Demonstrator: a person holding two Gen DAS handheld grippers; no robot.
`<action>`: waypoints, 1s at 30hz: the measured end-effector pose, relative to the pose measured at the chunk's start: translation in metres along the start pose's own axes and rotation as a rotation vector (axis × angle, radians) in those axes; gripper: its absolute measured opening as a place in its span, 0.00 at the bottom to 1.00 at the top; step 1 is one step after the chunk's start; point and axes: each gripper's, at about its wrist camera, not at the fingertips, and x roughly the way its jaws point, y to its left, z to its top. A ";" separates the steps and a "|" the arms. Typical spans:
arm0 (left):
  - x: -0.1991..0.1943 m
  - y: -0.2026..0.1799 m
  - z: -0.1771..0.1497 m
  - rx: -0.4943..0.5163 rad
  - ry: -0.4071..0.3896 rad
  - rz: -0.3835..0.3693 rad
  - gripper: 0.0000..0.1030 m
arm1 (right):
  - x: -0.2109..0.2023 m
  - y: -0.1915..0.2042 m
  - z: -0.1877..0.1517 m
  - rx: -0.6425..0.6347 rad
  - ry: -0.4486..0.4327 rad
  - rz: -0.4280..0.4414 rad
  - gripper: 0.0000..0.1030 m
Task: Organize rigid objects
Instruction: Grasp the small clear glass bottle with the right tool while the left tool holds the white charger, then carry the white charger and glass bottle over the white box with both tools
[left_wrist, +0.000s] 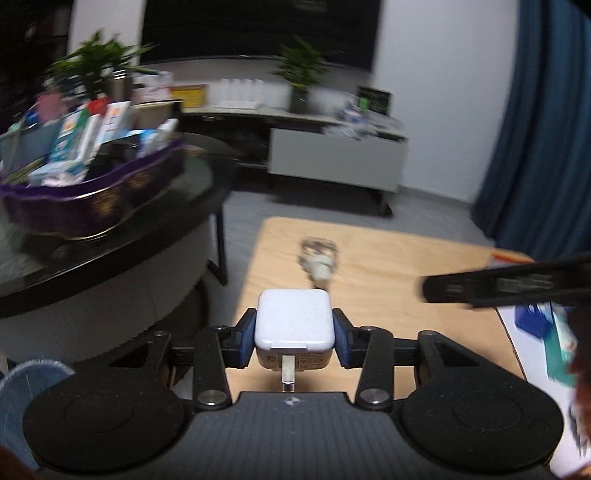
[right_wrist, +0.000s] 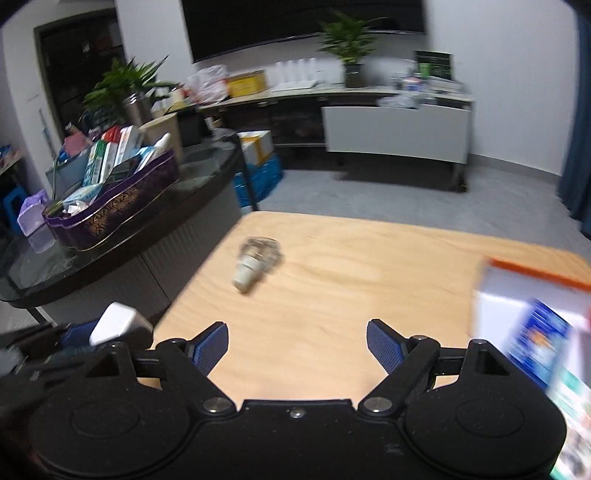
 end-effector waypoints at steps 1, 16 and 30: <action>0.000 0.003 0.001 -0.017 -0.011 0.010 0.41 | 0.013 0.007 0.005 -0.001 0.001 0.004 0.94; -0.006 0.020 0.011 -0.206 -0.032 -0.027 0.41 | 0.155 0.035 0.044 0.008 0.040 -0.096 0.94; -0.002 0.020 0.006 -0.187 -0.038 -0.018 0.41 | 0.086 0.023 0.022 -0.048 -0.041 -0.123 0.60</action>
